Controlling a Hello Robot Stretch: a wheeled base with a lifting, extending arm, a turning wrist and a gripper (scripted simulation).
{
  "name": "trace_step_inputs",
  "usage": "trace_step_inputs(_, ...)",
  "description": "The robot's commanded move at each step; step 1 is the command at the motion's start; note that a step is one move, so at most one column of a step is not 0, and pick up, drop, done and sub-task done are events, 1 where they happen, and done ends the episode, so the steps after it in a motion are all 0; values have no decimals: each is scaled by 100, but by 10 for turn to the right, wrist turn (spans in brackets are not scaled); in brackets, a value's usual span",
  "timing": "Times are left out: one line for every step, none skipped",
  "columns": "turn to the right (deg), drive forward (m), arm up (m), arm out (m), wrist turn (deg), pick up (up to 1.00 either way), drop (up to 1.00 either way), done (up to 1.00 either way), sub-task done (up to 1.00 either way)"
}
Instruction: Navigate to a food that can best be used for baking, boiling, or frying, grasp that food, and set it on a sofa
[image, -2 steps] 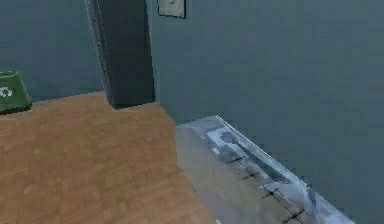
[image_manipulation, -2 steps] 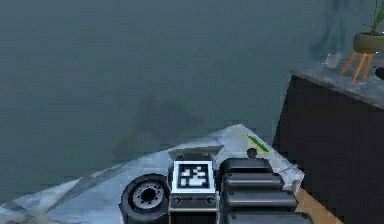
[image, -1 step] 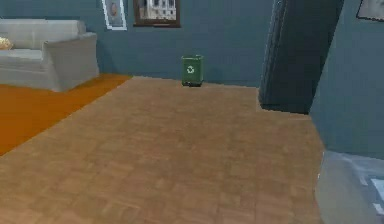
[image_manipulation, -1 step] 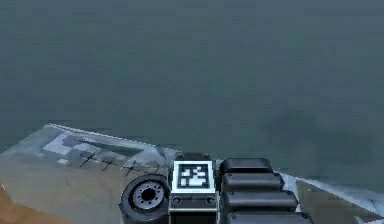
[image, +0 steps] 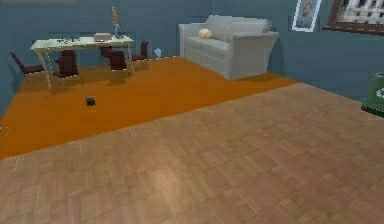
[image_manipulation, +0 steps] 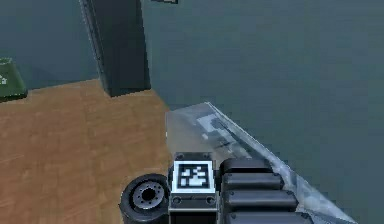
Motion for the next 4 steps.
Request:
trace_step_inputs(-270, 0, 0, 0, 0, 0, 0, 0, 0)
trace_step_inputs(0, 25, 0, 0, 0, 0, 0, 0, 0)
trace_step_inputs(240, 0, 0, 0, 0, 0, 0, 0, 0)
trace_step_inputs(0, 100, 0, 0, 0, 0, 0, 0, 0)
